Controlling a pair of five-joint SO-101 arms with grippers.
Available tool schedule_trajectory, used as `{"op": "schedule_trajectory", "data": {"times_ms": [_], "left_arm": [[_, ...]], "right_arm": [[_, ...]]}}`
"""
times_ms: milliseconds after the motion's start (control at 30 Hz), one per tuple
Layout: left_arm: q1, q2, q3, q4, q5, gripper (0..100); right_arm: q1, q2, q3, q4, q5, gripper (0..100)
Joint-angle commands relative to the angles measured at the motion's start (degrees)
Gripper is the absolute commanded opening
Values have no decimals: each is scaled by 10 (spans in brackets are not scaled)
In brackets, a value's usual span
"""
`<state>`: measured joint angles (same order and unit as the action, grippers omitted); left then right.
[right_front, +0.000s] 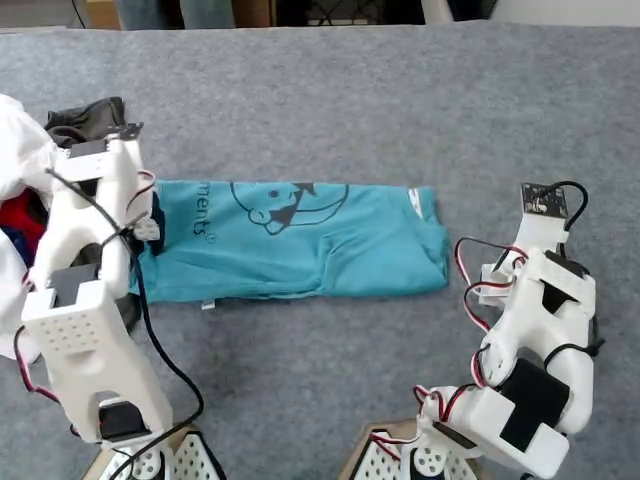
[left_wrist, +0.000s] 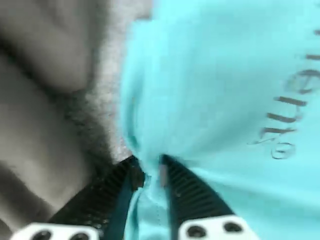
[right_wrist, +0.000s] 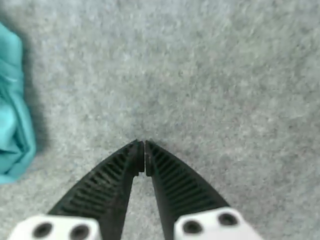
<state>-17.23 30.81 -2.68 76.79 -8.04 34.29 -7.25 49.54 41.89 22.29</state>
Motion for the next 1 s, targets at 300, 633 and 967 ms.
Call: {"op": "schedule_trajectory", "data": {"times_ms": [300, 633, 967], "left_arm": [[124, 0, -83, 75, -10, 28], [255, 0, -234, 164, 31, 28], [392, 6, -378, 206, 81, 29]], "right_arm": [[7, -25, 7, -31, -28, 15], [9, -25, 7, -33, -30, 15], [62, -25, 2, -55, -87, 15]]}}
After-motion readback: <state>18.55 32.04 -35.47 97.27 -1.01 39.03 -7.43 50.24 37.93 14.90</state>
